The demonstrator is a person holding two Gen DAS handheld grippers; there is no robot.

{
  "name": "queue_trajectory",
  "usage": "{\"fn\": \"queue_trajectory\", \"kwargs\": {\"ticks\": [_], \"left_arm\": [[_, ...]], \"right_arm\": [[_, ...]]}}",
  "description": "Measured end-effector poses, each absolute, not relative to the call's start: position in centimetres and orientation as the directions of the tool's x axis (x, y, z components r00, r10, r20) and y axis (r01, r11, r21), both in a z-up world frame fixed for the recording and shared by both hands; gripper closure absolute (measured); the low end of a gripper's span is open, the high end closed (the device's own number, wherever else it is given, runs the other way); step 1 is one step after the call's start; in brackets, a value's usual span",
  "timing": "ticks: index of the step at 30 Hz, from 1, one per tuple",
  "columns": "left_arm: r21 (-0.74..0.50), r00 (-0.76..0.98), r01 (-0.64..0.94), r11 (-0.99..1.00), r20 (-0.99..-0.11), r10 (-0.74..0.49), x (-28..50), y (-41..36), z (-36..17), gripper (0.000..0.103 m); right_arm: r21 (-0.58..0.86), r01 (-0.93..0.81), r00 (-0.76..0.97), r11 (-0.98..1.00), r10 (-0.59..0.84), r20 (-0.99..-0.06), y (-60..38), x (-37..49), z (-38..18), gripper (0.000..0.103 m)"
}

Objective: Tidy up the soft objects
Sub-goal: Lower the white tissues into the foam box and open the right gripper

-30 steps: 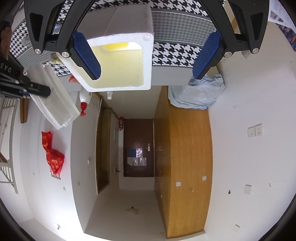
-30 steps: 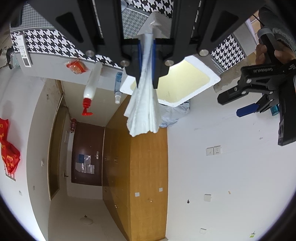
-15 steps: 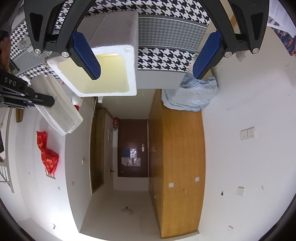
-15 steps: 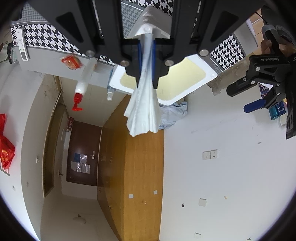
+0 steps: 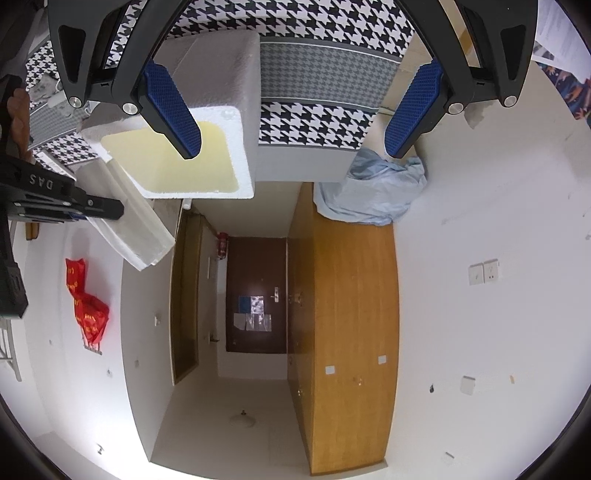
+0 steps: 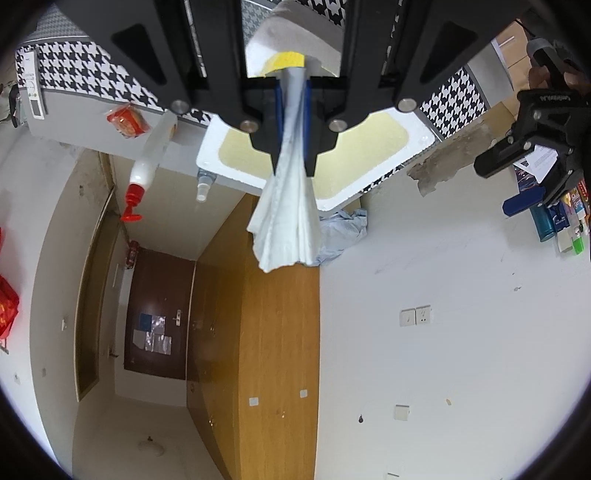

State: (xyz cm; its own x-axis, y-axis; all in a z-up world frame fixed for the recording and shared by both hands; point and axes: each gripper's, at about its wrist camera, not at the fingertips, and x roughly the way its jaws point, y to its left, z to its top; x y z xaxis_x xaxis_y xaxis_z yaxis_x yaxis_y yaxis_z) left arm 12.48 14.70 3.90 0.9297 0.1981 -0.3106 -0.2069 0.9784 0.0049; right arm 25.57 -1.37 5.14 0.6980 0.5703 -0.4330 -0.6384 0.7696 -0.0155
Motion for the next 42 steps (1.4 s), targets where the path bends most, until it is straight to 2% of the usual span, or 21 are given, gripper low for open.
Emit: {"fn": "queue_trajectory", "kwargs": {"ticks": [16,17,19,20,21,25,27,29,34,42], "left_arm": [[-0.025,0.915,-0.227,0.974,-0.349,0.204,12.4,15.9,2.0,0.003],[-0.024,0.917,-0.224,0.974,-0.345,0.202,12.2,15.8,2.0,0.003],[-0.020,0.921,-0.220,0.975,-0.334,0.201,11.9,15.8,2.0,0.003],[-0.020,0.921,-0.219,0.975,-0.333,0.201,11.8,15.8,2.0,0.003],[-0.021,0.920,-0.221,0.975,-0.335,0.201,11.8,15.8,1.9,0.003],[-0.025,0.915,-0.230,0.973,-0.346,0.207,11.9,16.0,1.7,0.003],[-0.028,0.915,-0.229,0.973,-0.348,0.205,11.9,16.0,1.6,0.003],[-0.028,0.914,-0.229,0.973,-0.350,0.205,11.9,15.9,1.6,0.003],[-0.030,0.913,-0.226,0.974,-0.355,0.201,12.1,15.7,1.6,0.003],[-0.023,0.915,-0.223,0.975,-0.350,0.201,11.7,15.0,2.0,0.003]], "right_arm": [[-0.035,-0.628,0.682,0.778,0.528,-0.505,0.8,27.2,4.0,0.092],[-0.048,-0.621,0.689,0.782,0.516,-0.509,0.9,27.2,3.9,0.088],[-0.047,-0.618,0.688,0.785,0.511,-0.516,1.0,27.4,3.8,0.073],[-0.037,-0.622,0.681,0.782,0.517,-0.518,1.0,27.4,3.8,0.060],[-0.033,-0.627,0.677,0.779,0.523,-0.519,1.0,27.4,3.8,0.052],[-0.028,-0.631,0.672,0.775,0.529,-0.519,1.0,27.3,3.7,0.044],[-0.022,-0.632,0.671,0.775,0.532,-0.517,0.8,27.2,3.7,0.036],[-0.011,-0.633,0.668,0.774,0.539,-0.513,0.5,27.1,3.8,0.031],[-0.007,-0.635,0.669,0.773,0.545,-0.506,0.3,26.7,4.0,0.030],[0.023,-0.645,0.663,0.763,0.574,-0.481,-0.8,26.1,4.6,0.015]]}}
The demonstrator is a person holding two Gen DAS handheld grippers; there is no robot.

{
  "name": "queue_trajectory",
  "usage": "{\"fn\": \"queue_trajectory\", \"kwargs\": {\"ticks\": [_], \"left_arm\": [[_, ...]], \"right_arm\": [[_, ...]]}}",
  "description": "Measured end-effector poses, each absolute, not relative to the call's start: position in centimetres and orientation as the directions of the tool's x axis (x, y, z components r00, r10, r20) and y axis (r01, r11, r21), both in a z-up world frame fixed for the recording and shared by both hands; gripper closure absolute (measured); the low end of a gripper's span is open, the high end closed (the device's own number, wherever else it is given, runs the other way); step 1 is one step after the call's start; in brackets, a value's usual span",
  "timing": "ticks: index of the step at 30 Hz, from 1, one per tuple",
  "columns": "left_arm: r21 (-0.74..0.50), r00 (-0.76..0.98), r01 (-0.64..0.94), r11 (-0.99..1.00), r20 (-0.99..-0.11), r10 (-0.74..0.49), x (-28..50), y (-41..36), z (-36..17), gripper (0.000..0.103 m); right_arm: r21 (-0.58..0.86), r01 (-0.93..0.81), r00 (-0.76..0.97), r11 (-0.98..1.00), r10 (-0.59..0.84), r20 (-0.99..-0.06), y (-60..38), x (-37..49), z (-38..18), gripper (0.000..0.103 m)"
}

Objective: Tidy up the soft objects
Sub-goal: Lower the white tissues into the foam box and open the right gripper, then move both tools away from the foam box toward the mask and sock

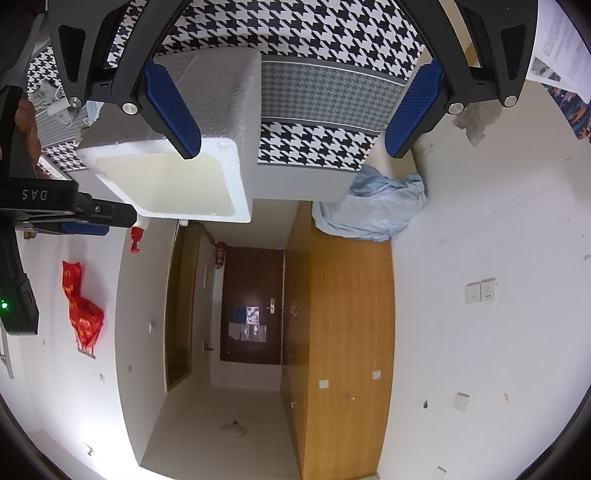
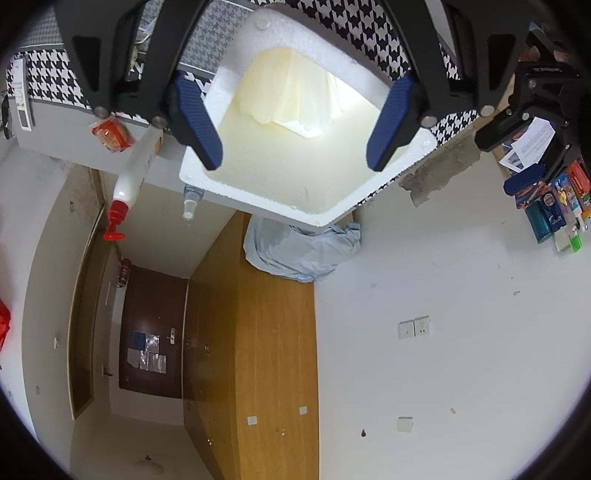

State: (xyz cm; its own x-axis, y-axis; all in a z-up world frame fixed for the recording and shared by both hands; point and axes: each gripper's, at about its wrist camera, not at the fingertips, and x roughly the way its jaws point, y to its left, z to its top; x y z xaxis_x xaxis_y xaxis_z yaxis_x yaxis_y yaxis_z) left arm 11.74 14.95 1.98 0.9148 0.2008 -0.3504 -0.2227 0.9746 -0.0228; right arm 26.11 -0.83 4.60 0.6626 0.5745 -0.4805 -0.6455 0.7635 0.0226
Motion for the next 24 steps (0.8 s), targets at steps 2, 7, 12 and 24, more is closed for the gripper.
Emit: {"fn": "queue_trajectory", "kwargs": {"ticks": [2,7,12,24], "left_arm": [[-0.020,0.916,-0.221,0.975,-0.348,0.201,11.6,14.7,2.1,0.003],[-0.012,0.915,-0.224,0.974,-0.348,0.206,11.5,13.8,2.3,0.002],[-0.005,0.918,-0.218,0.976,-0.340,0.203,11.3,12.9,2.7,0.002],[0.005,0.925,-0.203,0.979,-0.329,0.193,10.6,11.1,3.3,0.001]], "right_arm": [[0.019,-0.651,0.661,0.759,0.579,-0.478,-1.0,25.8,4.6,0.013],[0.018,-0.652,0.668,0.758,0.585,-0.460,-2.0,25.2,4.8,0.007],[0.013,-0.656,0.672,0.755,0.591,-0.446,-2.7,24.5,5.0,0.007],[0.003,-0.665,0.675,0.747,0.603,-0.424,-4.3,22.8,4.7,0.005]]}}
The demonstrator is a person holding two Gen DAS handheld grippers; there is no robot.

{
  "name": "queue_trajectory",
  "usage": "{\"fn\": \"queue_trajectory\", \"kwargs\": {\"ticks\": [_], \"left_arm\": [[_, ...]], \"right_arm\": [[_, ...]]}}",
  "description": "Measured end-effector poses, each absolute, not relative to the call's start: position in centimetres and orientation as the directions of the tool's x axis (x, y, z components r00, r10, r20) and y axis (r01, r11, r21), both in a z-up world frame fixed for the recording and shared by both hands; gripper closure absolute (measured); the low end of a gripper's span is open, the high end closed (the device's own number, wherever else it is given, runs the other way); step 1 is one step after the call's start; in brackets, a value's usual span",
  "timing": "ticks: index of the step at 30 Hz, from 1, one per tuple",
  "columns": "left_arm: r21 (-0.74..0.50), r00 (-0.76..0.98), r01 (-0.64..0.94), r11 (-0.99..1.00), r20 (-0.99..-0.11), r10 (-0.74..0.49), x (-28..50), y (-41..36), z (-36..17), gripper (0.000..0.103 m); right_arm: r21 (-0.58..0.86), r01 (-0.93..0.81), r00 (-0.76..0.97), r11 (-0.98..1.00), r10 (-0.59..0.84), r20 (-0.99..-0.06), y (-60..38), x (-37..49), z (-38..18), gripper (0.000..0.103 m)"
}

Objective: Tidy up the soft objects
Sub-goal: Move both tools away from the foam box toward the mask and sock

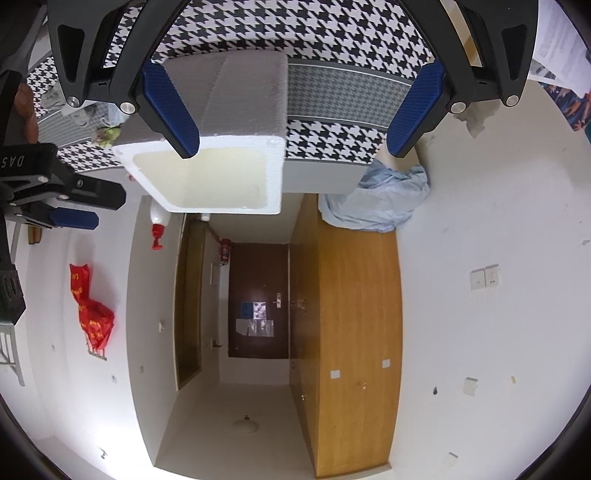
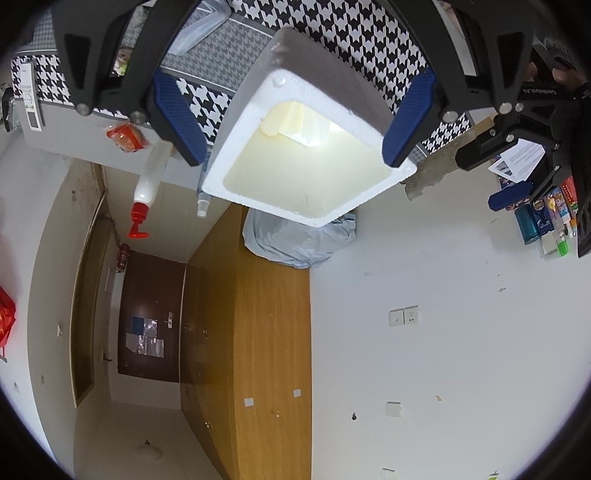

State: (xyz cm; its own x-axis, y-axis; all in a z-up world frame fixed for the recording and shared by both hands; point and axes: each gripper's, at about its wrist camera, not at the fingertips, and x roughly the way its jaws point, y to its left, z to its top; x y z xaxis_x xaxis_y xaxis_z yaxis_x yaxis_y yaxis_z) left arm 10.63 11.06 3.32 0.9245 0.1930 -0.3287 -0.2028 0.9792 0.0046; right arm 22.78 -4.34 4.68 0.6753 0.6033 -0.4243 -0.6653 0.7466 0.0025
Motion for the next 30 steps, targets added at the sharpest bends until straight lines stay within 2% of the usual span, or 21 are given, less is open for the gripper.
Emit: {"fn": "queue_trajectory", "kwargs": {"ticks": [30], "left_arm": [[0.000,0.939,-0.089,0.996,-0.333,0.083,10.8,6.3,2.5,0.001]], "right_arm": [[0.007,-0.600,0.726,0.800,0.548,-0.415,-10.5,20.6,2.2,0.005]]}}
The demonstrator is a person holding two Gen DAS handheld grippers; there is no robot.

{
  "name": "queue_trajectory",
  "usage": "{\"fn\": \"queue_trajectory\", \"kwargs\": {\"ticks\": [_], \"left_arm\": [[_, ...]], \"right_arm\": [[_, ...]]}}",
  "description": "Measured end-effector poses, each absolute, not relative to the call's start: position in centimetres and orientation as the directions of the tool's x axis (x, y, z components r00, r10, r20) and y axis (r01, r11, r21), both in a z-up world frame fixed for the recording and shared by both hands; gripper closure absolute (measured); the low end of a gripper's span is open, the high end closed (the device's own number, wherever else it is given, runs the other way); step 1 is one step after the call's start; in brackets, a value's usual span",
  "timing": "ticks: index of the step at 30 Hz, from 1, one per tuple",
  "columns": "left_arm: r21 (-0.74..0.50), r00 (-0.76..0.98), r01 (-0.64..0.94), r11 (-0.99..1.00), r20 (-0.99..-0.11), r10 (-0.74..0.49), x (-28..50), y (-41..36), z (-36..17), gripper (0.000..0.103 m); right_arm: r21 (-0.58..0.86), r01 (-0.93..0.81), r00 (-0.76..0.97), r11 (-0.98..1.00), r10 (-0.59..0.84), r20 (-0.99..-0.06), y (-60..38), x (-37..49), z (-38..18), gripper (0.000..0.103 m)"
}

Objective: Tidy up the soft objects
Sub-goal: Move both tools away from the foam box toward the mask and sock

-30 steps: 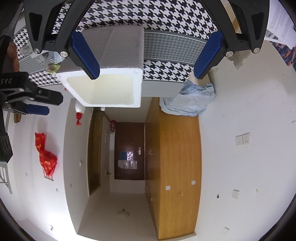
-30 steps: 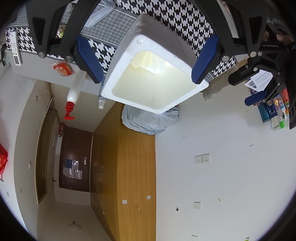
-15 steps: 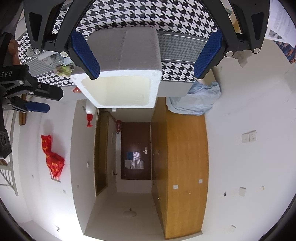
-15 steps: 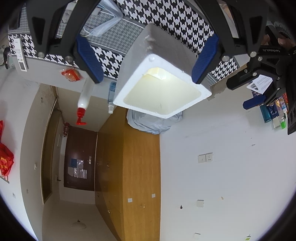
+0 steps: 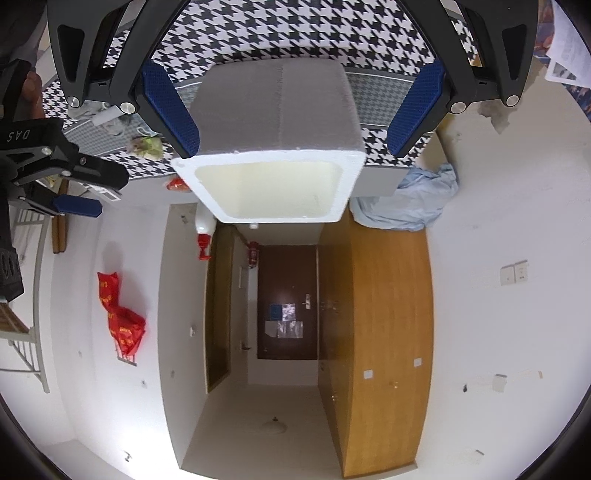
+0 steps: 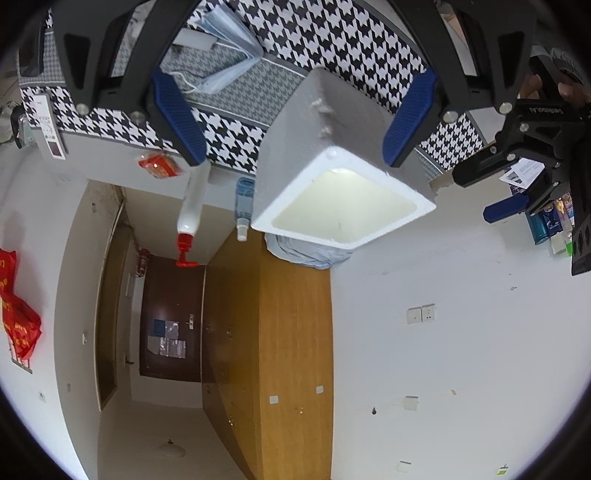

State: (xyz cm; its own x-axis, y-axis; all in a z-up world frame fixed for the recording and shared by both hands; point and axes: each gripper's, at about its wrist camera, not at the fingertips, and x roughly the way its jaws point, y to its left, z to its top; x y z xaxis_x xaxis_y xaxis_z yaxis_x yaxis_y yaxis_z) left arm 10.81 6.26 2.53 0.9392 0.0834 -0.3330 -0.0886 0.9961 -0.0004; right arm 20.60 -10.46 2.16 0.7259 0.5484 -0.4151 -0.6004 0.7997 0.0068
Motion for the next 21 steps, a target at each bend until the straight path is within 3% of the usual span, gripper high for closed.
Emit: {"fn": "queue_trajectory", "kwargs": {"ticks": [21], "left_arm": [[-0.015,0.935,0.005,1.000,-0.355,-0.010,11.3,3.6,0.9,0.001]], "right_arm": [[0.018,-0.531,0.760,0.847,0.486,-0.431,-14.2,19.5,0.5,0.005]]}}
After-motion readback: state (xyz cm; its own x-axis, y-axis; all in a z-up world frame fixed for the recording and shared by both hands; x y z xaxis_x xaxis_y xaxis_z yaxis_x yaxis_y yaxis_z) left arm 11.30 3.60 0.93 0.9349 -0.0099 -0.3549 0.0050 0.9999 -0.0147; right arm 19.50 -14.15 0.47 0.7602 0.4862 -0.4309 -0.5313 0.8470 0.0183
